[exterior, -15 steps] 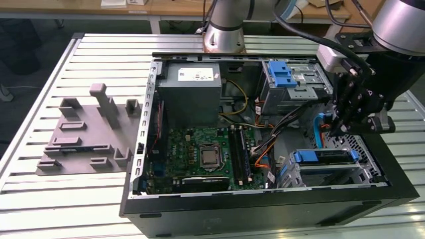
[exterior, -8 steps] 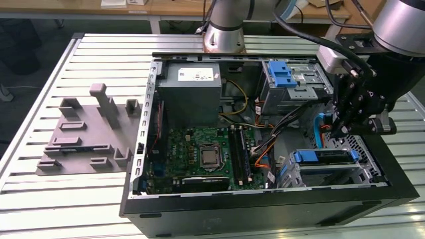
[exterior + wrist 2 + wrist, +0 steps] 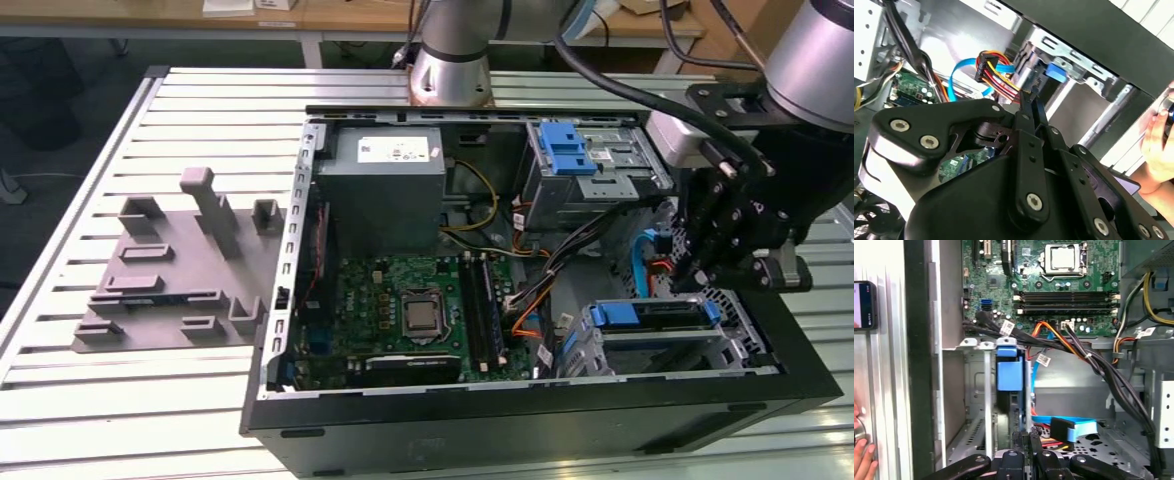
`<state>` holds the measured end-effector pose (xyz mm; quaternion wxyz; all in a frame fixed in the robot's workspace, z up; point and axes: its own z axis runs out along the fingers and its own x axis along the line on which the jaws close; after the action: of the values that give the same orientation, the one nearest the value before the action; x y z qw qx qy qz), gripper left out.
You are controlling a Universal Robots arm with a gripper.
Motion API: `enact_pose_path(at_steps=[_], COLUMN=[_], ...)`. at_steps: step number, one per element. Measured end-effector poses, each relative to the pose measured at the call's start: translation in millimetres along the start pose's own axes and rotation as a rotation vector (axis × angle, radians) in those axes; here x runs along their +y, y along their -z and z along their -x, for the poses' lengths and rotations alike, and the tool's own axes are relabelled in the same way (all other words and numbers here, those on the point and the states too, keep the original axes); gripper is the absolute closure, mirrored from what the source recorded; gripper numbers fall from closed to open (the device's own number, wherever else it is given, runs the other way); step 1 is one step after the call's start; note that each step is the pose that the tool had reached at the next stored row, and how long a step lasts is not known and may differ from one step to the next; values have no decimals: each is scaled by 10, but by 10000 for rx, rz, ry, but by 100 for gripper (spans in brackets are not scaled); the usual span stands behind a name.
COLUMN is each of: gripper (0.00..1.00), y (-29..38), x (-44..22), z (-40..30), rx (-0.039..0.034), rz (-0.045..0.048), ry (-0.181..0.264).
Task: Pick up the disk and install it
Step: 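Insert the first disk wire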
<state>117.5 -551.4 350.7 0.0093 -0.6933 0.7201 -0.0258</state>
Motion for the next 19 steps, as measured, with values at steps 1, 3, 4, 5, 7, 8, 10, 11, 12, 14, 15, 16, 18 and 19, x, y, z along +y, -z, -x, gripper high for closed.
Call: enact_pose_path(at_steps=[1, 3, 4, 5, 7, 8, 10, 11, 12, 14, 15, 16, 18, 19], gripper=[84, 84, 84, 84, 84, 84, 84, 84, 84, 84, 84, 84, 84, 84], y=[-1, -1, -2, -5, -10, -14, -18, -25, -33, -59, -72, -81, -95, -99], x=[-1, -4, -7, -11, -24, -32, -33, -33, -34, -34, -35, -41, -57, -65], z=[-14, -22, -22, -22, -21, -21, -21, -22, -27, -43, -45, -45, -44, -44], rx=[0, 3, 6, 7, 14, 15, 11, 4, 5, 5, 4, 7, 10, 11], rz=[5, 73, 135, 199, 320, 360, 369, 370, 370, 371, 372, 372, 379, 384], ry=[-2, -15, -23, -28, -35, -38, -40, -43, -50, -88, -108, -125, -157, -167])
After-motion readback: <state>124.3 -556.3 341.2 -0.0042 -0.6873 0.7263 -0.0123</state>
